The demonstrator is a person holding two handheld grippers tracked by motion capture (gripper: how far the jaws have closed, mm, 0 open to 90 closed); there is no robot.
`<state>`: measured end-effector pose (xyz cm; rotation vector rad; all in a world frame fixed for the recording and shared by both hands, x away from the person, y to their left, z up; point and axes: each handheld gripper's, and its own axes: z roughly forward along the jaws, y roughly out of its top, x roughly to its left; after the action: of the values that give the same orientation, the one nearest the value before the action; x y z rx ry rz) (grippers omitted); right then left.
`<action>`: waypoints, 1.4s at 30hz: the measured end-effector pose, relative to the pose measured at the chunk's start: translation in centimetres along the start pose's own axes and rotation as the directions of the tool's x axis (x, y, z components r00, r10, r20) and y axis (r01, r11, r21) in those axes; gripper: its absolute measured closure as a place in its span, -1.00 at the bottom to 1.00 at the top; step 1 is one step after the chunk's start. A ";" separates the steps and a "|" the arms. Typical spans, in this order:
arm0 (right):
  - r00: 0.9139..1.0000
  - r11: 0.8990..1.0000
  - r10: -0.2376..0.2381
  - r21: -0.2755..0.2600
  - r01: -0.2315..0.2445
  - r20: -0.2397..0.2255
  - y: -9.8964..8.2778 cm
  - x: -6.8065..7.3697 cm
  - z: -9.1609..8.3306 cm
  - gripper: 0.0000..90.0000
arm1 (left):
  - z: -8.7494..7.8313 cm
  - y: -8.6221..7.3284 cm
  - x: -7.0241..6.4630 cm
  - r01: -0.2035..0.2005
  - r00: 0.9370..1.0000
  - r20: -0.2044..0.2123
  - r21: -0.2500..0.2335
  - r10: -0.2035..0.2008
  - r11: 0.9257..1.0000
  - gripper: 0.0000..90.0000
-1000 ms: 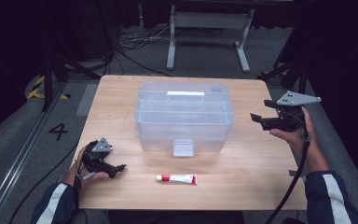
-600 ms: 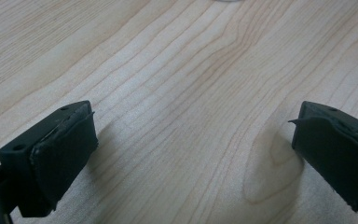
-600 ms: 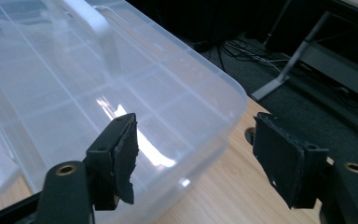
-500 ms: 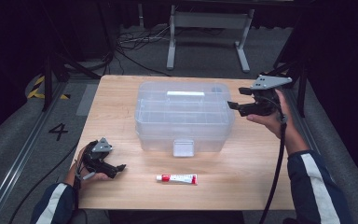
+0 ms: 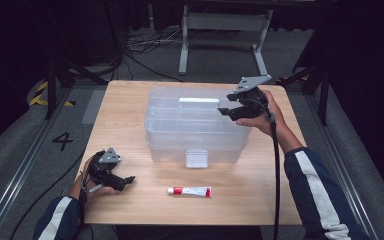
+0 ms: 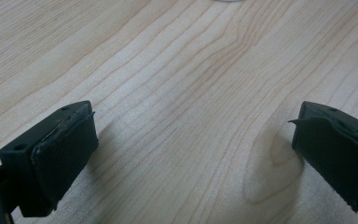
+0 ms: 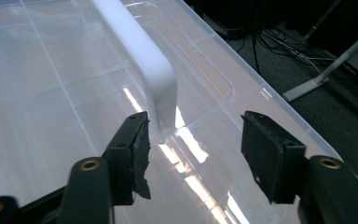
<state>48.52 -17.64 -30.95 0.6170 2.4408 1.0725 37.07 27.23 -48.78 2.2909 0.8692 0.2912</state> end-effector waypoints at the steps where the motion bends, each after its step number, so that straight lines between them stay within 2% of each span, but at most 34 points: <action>1: 1.000 1.000 -0.004 0.005 0.004 -0.002 0.2 0.0 0.2 -0.02 | 0.0 0.0 0.0 0.000 1.000 -0.001 0.000 0.000 1.000 -0.99; 11: 1.000 1.000 0.003 0.013 -0.003 -0.023 1.0 0.2 1.5 0.11 | 0.0 0.0 0.0 0.002 1.000 -0.005 0.000 -0.002 1.000 -0.99; 12: 1.000 1.000 0.003 0.011 -0.003 -0.029 1.1 0.2 1.7 0.19 | 0.0 0.0 0.0 0.002 1.000 -0.005 0.000 -0.002 1.000 -0.99; 18: 0.999 1.000 -0.002 0.014 0.003 -0.048 1.4 0.5 1.9 0.41 | 0.0 0.0 -0.1 0.005 1.000 -0.009 -0.001 -0.005 1.000 -0.99; 23: 0.998 0.999 -0.022 0.025 0.024 -0.065 1.7 0.8 2.0 0.66 | 0.0 0.0 -0.1 0.008 1.000 -0.011 -0.001 -0.008 1.000 -0.99; 26: 0.998 0.999 -0.025 0.028 0.027 -0.066 1.8 0.8 2.0 0.67 | 0.0 0.0 -0.2 0.016 1.000 -0.017 -0.002 -0.016 1.000 -0.98; 31: 0.996 0.999 -0.025 0.041 0.028 -0.083 2.0 0.6 2.0 0.68 | -0.1 0.3 0.0 0.039 0.999 -0.021 -0.022 -0.040 0.999 -0.72; 36: 0.996 0.999 -0.013 0.042 0.017 -0.088 2.1 0.5 2.0 0.69 | -0.2 1.0 -0.1 0.015 1.000 -0.014 -0.030 -0.015 0.999 -0.44; 37: 0.996 0.999 -0.012 0.044 0.016 -0.087 2.1 0.5 1.9 0.69 | -0.4 1.4 -0.2 0.019 1.000 -0.002 -0.049 -0.019 0.999 -0.44; 39: 0.996 0.999 -0.009 0.050 0.013 -0.087 2.3 0.5 2.0 0.69 | -0.6 2.2 -0.2 0.011 1.000 -0.017 -0.066 -0.012 0.998 -0.31; 42: 0.997 0.998 -0.003 0.064 0.008 -0.081 2.5 0.5 1.9 0.69 | -1.1 3.3 -0.4 0.007 1.000 0.001 -0.119 -0.007 0.993 -0.07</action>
<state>49.72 -14.75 -30.30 0.5976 2.5534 1.0394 38.02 25.72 -45.78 2.1774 0.8366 0.3301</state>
